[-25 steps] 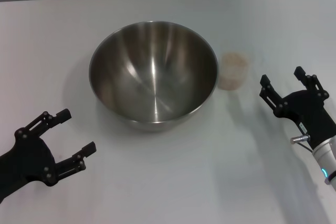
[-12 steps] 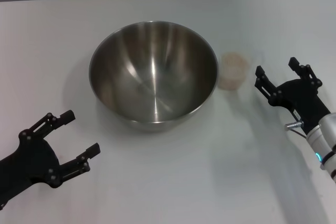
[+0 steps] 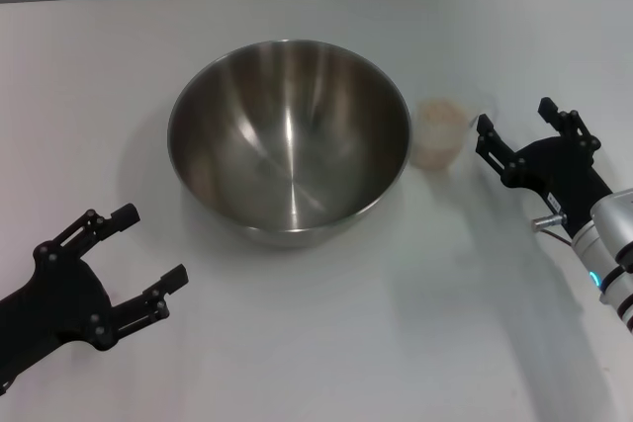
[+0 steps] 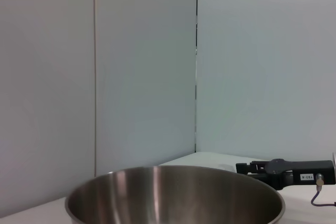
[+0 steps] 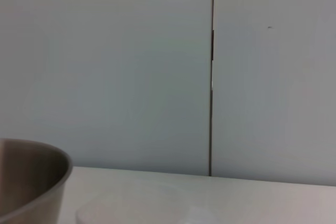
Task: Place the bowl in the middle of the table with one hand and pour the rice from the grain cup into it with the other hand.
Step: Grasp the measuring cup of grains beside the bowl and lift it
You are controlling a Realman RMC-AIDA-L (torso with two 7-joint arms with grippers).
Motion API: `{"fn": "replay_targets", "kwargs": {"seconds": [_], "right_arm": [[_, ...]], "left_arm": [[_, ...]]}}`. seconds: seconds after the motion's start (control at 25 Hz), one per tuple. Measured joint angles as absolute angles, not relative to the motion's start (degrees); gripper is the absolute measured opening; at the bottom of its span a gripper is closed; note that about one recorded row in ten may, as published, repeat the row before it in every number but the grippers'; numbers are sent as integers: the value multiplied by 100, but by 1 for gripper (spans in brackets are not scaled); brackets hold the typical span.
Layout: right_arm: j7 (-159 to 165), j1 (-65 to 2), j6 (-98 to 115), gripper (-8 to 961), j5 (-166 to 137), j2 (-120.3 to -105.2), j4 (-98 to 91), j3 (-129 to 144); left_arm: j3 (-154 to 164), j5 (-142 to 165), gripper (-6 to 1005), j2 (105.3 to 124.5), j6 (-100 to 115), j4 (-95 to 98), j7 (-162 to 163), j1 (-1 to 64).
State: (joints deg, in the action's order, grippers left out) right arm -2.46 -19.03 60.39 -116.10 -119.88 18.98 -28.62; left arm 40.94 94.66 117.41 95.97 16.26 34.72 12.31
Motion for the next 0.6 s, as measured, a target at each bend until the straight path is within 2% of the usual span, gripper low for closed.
{"fn": "replay_targets", "kwargs": {"seconds": [0.6], "right_arm": [[-199, -2267, 5822, 819, -11451, -11988, 1691, -2874]], "left_arm": [[3962, 9466, 870, 11786, 9673, 1626, 3472, 1222]]}}
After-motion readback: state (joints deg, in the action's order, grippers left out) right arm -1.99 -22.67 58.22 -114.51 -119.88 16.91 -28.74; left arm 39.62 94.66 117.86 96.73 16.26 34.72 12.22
